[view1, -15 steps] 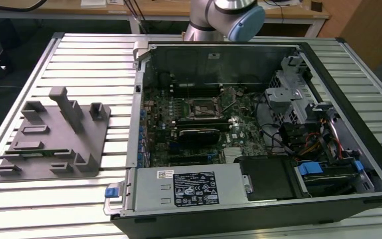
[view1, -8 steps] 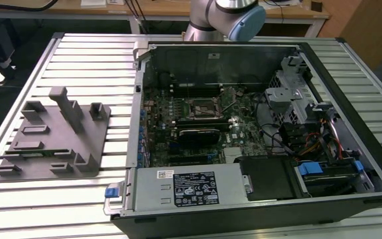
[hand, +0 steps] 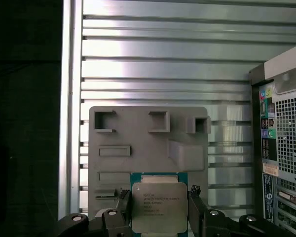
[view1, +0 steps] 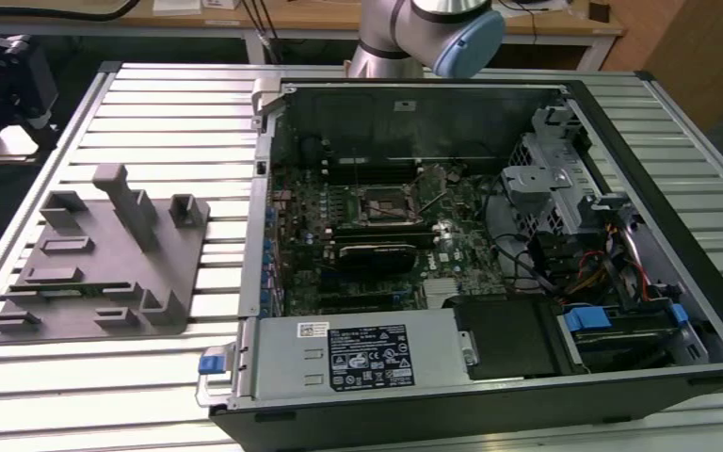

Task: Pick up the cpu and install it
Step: 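Pick up the cpu and move it towards the insertion slot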

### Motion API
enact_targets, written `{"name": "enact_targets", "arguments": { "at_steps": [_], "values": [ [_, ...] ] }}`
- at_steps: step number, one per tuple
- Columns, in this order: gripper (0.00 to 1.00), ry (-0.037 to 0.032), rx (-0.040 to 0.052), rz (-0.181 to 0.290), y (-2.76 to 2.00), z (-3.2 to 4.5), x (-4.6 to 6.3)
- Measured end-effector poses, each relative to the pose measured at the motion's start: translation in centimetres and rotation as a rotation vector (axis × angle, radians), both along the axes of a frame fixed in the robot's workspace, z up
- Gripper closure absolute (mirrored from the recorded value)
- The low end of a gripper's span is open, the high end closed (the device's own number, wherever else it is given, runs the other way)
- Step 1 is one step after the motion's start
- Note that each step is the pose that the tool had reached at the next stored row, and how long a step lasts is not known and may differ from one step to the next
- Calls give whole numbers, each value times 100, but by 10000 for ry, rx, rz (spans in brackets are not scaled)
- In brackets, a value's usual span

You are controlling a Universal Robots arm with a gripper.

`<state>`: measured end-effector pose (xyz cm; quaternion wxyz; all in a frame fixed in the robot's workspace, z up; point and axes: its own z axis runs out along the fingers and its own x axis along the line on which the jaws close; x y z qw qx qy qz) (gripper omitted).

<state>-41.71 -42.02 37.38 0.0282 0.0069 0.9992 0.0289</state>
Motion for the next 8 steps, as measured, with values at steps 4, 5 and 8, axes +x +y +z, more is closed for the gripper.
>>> {"name": "enact_targets", "arguments": {
  "at_steps": [4,5,8],
  "values": [
    [46,1,2,0,0,0,143],
    [46,1,2,1,0,0,180],
    [46,1,3,0,0,0,286]
  ]
}}
